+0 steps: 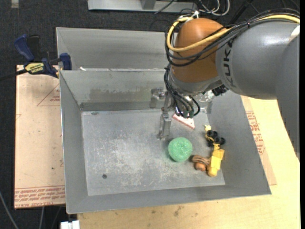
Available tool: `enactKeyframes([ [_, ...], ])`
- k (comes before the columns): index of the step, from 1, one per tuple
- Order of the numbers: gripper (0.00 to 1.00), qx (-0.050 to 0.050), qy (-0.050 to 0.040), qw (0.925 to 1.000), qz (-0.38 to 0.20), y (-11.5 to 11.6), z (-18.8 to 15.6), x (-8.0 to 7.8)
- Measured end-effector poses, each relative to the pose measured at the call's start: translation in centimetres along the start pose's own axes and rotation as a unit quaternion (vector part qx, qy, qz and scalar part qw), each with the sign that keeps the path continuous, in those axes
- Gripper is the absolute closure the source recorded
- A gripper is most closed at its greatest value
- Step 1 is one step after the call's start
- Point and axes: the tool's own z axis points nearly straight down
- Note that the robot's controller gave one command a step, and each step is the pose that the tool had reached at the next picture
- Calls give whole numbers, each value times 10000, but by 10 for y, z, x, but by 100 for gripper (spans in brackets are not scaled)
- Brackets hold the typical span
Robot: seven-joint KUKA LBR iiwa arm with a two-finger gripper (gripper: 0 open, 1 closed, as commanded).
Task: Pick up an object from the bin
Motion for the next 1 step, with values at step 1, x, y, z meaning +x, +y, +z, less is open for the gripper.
enactKeyframes([
  [1,0,-2,-39,10000,5,0,-5,-2],
])
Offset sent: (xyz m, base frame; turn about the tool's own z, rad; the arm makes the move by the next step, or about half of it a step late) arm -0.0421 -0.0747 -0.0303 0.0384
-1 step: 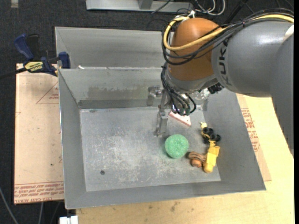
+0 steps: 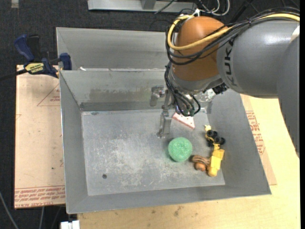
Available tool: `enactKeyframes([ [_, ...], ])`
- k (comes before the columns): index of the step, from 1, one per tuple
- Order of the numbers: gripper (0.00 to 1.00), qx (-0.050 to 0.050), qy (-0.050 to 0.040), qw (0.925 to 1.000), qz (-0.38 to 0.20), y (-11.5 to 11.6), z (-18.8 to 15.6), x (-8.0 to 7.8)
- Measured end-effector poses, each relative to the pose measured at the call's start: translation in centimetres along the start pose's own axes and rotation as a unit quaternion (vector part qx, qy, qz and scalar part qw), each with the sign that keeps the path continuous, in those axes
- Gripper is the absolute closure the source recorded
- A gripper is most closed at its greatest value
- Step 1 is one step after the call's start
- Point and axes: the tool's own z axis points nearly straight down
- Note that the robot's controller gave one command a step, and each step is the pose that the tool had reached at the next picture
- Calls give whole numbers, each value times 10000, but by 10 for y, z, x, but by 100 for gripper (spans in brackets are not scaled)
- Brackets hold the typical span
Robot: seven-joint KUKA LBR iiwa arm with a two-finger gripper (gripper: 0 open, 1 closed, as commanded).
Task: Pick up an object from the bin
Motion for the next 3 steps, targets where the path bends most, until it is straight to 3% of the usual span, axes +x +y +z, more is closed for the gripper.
enactKeyframes([
  [1,0,-12,-18,10000,85,-39,19,25],
  [2,0,12,-21,9953,964,-67,60,10],
  [3,0,2,29,9953,972,-77,69,16],
])
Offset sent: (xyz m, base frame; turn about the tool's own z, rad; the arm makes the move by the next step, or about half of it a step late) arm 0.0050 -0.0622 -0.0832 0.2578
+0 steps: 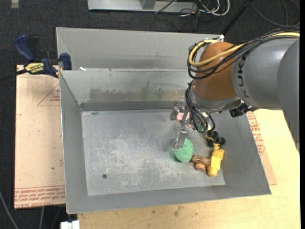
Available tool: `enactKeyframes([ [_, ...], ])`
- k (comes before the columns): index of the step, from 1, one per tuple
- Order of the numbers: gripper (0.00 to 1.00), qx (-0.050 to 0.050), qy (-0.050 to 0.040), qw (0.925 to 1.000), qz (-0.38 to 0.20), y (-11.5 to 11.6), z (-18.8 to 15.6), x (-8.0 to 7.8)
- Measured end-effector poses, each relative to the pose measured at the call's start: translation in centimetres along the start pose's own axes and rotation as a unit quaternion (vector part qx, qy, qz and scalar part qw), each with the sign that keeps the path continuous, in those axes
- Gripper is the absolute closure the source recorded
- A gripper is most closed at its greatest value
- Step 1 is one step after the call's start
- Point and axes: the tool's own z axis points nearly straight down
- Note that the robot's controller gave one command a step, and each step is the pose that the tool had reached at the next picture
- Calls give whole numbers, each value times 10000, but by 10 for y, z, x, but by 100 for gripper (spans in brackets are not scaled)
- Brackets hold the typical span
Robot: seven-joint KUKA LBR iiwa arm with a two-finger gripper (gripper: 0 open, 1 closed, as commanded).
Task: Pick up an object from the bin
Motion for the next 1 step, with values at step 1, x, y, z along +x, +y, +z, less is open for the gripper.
enactKeyframes([
  [1,0,-2,-41,9929,-1193,-25,10,2],
])
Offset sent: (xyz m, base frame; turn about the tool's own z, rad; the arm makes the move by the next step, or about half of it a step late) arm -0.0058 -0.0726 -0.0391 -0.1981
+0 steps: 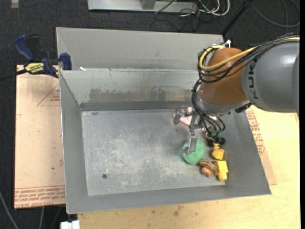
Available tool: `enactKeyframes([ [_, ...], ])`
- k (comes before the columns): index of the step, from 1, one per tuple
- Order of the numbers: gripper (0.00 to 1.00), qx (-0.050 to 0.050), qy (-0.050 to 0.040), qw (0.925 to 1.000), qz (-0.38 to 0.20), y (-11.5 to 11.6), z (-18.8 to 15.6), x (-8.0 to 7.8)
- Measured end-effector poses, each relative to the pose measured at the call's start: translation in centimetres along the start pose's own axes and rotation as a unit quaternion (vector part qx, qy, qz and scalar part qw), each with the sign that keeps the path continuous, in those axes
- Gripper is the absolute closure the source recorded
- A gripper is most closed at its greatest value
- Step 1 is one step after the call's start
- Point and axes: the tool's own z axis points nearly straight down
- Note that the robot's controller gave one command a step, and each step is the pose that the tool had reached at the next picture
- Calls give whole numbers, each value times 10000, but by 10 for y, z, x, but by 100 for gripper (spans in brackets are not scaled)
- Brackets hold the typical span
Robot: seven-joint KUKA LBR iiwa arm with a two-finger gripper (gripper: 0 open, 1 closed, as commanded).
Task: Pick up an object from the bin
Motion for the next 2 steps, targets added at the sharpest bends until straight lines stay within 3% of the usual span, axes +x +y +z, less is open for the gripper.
enactKeyframes([
  [1,0,-2,10,9999,150,-36,22,1],
  [2,0,-1,10,9995,-304,-69,31,43],
])
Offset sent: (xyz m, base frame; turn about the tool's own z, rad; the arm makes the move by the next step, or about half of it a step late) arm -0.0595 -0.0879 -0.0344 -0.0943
